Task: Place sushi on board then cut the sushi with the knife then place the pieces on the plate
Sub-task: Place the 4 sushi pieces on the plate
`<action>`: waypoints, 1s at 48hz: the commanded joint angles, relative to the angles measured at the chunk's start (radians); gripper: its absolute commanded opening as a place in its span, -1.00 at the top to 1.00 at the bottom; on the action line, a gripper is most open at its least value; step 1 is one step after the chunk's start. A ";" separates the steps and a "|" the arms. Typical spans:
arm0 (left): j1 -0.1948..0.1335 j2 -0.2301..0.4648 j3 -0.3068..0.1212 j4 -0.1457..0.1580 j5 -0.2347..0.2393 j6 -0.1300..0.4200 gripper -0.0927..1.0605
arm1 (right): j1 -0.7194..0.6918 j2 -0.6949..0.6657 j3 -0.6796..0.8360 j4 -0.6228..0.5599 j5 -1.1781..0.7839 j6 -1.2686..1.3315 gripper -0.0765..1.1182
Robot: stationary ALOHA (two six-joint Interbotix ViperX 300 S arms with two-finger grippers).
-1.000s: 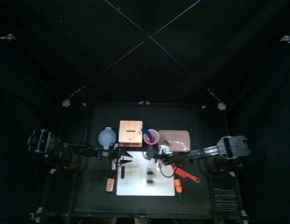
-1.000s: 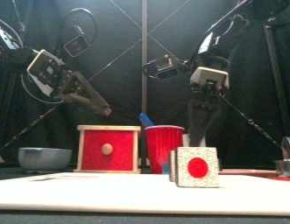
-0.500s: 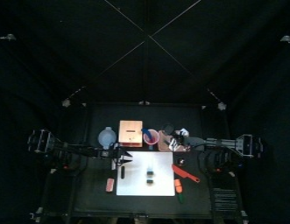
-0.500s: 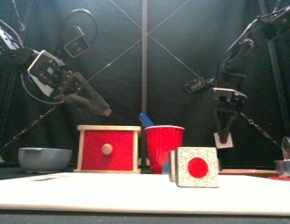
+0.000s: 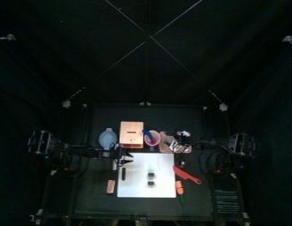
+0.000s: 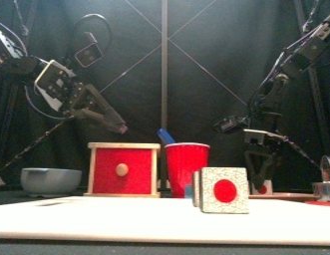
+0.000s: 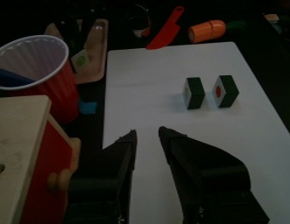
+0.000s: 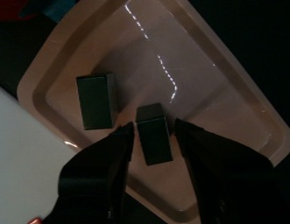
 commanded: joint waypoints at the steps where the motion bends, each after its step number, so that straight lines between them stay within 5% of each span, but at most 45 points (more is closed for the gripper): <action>1: 0.005 -0.003 -0.011 0.003 -0.005 0.002 -0.37 | -0.002 -0.049 -0.031 -0.008 0.026 0.002 -0.50; 18: 0.009 -0.003 -0.014 0.003 -0.003 0.002 -0.37 | 0.253 -0.109 -0.149 -0.049 0.071 -0.002 -0.51; 34: 0.009 -0.003 -0.011 0.000 -0.003 0.000 -0.37 | 0.518 0.061 -0.296 -0.081 0.044 0.015 -0.50; 48: 0.011 -0.003 -0.009 0.000 -0.005 0.000 -0.37 | 0.592 0.170 -0.408 -0.034 0.054 0.012 -0.50</action>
